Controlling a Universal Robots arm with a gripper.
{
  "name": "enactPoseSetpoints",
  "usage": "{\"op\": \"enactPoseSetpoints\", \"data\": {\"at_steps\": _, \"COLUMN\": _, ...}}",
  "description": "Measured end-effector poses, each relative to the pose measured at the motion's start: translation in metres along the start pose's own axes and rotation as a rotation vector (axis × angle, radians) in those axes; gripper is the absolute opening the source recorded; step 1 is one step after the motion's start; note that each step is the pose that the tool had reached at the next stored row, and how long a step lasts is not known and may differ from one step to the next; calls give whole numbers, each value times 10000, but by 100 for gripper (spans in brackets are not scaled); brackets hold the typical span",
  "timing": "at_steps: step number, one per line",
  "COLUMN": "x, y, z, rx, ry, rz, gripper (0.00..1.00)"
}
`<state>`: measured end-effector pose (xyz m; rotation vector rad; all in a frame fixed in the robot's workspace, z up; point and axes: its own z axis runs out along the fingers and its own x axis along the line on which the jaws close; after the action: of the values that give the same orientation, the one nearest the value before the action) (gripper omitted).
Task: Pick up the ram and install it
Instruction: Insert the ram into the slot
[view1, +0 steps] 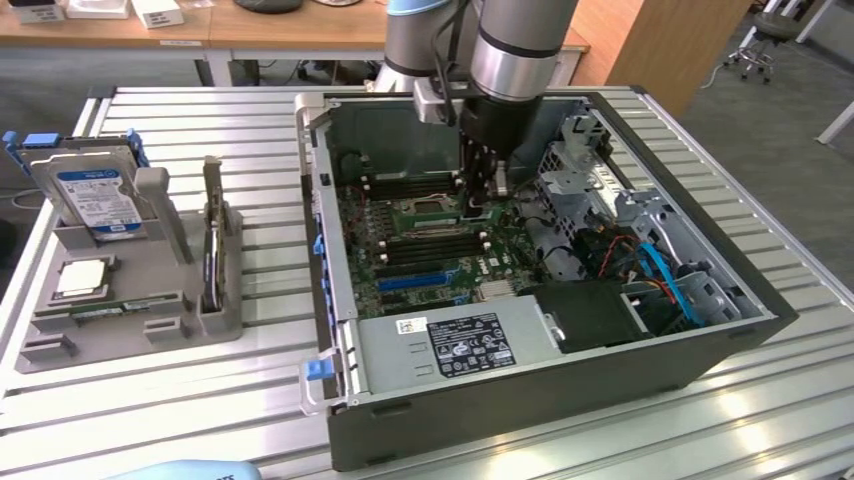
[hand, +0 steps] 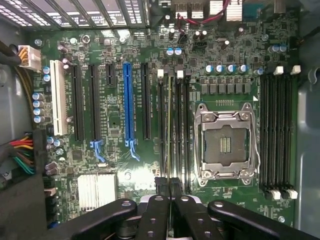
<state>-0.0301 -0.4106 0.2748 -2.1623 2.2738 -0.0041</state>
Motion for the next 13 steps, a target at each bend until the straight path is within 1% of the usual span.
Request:
{"op": "enactPoseSetpoints", "data": {"at_steps": 3, "x": 0, "y": 0, "z": 27, "rx": 1, "ry": 3, "rz": -1, "gripper": 11}}
{"op": "enactPoseSetpoints", "data": {"at_steps": 8, "x": 0, "y": 1, "z": 28, "rx": 1, "ry": 4, "rz": 0, "gripper": 11}}
{"op": "enactPoseSetpoints", "data": {"at_steps": 13, "x": 1, "y": 39, "z": 28, "rx": 14, "ry": 6, "rz": 0, "gripper": 11}}
